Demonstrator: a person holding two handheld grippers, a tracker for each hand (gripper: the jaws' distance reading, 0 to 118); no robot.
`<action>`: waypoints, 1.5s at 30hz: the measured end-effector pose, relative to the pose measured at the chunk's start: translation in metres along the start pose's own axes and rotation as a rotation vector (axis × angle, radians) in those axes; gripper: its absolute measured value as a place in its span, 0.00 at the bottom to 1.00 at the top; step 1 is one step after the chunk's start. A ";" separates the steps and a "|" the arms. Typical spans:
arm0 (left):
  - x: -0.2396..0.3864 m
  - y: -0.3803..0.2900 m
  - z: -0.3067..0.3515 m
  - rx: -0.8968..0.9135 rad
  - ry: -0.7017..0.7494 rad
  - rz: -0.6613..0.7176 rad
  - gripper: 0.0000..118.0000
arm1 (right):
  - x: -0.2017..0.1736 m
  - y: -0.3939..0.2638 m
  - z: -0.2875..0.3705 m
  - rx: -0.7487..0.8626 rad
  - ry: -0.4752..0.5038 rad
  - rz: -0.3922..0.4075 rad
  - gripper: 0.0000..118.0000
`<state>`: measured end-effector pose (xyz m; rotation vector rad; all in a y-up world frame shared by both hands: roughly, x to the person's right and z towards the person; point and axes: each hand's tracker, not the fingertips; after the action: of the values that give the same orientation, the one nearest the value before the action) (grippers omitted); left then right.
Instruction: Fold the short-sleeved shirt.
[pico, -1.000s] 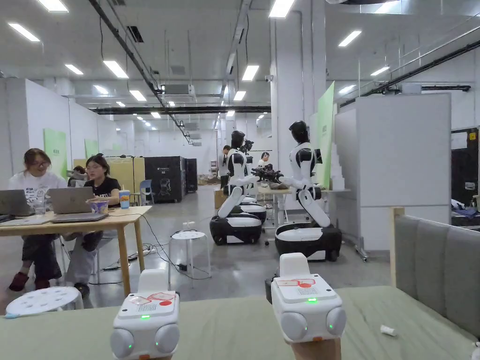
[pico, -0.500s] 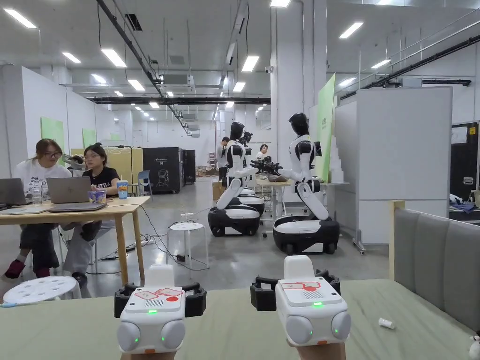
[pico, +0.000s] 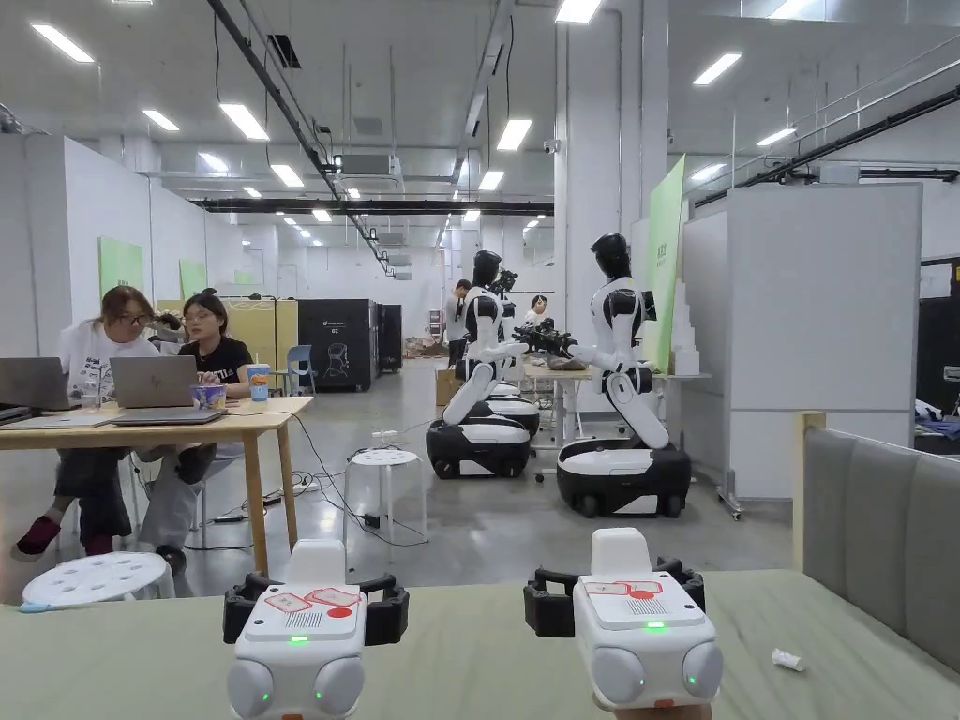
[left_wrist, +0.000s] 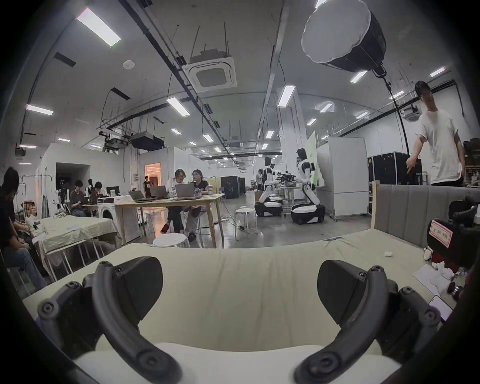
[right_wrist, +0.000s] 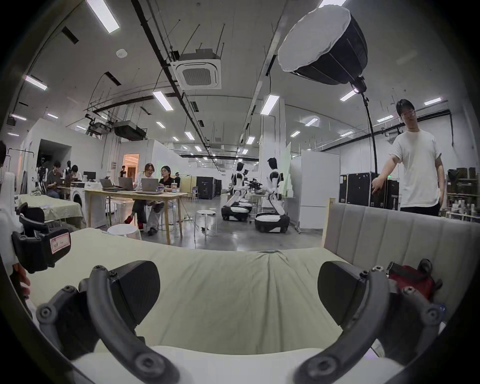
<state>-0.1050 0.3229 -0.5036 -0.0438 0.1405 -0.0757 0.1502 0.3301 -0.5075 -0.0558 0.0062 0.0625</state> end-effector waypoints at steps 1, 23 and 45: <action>-0.001 0.000 0.000 -0.003 -0.001 0.004 1.00 | 0.000 0.000 0.000 0.000 -0.001 0.000 1.00; -0.010 -0.005 -0.001 -0.008 0.005 0.021 1.00 | -0.003 0.000 0.006 0.010 0.003 0.005 1.00; -0.011 -0.006 0.001 -0.015 -0.006 -0.009 1.00 | -0.008 0.010 0.012 -0.001 -0.041 -0.065 1.00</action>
<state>-0.1163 0.3178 -0.5006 -0.0595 0.1351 -0.0834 0.1419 0.3406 -0.4956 -0.0555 -0.0362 -0.0018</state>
